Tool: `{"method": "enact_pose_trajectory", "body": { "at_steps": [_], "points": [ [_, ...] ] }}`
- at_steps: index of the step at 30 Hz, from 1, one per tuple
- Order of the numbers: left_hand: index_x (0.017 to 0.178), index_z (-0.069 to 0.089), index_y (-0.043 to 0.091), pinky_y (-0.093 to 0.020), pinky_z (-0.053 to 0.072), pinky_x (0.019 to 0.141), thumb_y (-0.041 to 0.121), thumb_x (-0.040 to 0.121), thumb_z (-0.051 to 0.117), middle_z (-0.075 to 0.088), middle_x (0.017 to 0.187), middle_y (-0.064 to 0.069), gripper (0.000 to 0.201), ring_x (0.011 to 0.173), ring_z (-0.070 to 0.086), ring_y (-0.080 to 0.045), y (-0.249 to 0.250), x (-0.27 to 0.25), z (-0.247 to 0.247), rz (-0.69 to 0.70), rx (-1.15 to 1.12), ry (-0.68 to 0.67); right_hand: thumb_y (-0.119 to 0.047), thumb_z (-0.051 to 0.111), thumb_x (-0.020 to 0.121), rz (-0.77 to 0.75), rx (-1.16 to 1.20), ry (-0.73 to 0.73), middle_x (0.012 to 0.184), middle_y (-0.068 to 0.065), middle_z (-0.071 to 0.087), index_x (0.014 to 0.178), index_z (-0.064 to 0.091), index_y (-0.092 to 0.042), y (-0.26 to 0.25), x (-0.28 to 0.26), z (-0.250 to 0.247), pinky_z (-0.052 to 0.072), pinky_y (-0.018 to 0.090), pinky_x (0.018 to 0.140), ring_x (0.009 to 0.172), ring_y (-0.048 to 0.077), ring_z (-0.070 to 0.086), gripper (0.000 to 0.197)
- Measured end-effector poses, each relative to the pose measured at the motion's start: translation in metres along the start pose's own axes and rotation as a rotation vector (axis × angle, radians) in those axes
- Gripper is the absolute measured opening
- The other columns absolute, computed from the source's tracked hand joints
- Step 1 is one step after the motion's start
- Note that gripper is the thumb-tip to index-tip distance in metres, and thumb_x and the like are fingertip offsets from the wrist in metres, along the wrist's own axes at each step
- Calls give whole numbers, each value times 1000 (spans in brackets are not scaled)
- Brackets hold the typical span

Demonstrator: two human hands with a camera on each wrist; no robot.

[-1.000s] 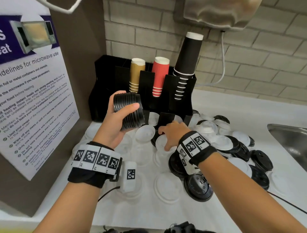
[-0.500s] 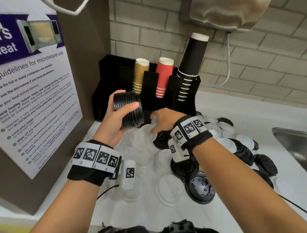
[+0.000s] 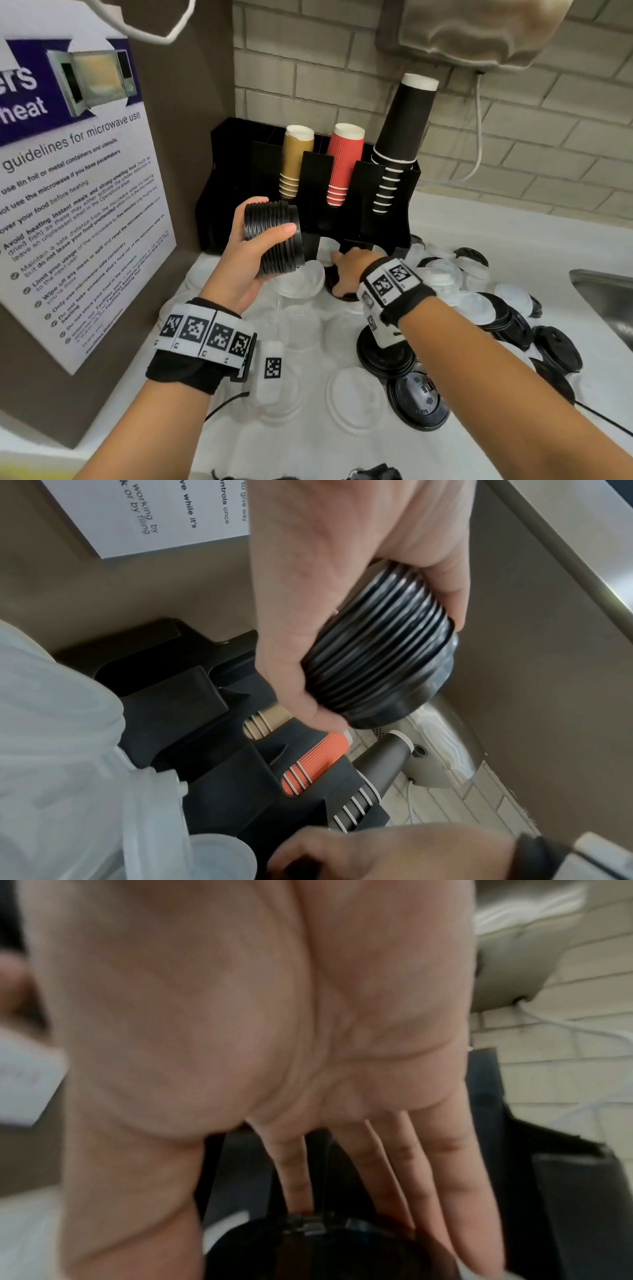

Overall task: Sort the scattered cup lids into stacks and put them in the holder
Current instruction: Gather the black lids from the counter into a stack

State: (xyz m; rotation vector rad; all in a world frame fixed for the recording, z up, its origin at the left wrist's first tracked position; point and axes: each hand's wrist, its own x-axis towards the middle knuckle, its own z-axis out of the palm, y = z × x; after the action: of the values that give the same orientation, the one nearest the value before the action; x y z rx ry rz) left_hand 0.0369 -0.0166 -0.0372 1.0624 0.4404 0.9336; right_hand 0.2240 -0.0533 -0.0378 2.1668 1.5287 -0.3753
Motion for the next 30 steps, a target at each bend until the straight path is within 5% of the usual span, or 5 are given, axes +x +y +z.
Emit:
{"method": "enact_pose_trajectory", "body": {
  "at_steps": [3, 10, 17, 24, 30],
  "points": [
    [108, 57, 42, -40, 57, 68, 22, 69, 74, 63, 107, 5, 48, 93, 68, -16, -4, -2, 3, -10, 5, -6, -41, 56, 89, -18, 264, -11, 127, 11, 50, 149, 21, -31, 20, -24, -19, 49, 38, 91, 109, 29, 55, 69],
    [108, 57, 43, -40, 57, 66, 23, 68, 74, 67, 100, 9, 48, 89, 70, -15, -14, -5, 21, -35, 23, -50, -14, 68, 86, -440, 1462, 389, 96, -3, 61, 120, 54, -42, 32, -79, 12, 55, 21, 74, 88, 5, 67, 46],
    [119, 52, 38, -36, 56, 68, 23, 70, 73, 66, 105, 7, 56, 96, 68, -16, -20, -10, 39, -51, 59, -126, -11, 70, 74, -543, 1672, 548, 124, 12, 57, 127, 52, -33, 16, -93, 50, 52, 43, 94, 113, 29, 60, 60],
    [123, 47, 37, -41, 58, 78, 23, 71, 73, 66, 102, 11, 60, 101, 66, -18, -21, -16, 48, 3, 153, -194, -23, 74, 70, -549, 1682, 581, 123, 8, 59, 125, 54, -37, 18, -96, 54, 52, 36, 90, 112, 24, 61, 60],
    [129, 44, 33, -35, 57, 75, 25, 71, 76, 60, 112, 1, 67, 99, 66, -15, -21, -20, 52, 31, 159, -187, -22, 74, 71, -559, 1681, 606, 124, 9, 59, 127, 52, -35, 20, -96, 52, 53, 45, 93, 114, 26, 61, 61]
  ]
}}
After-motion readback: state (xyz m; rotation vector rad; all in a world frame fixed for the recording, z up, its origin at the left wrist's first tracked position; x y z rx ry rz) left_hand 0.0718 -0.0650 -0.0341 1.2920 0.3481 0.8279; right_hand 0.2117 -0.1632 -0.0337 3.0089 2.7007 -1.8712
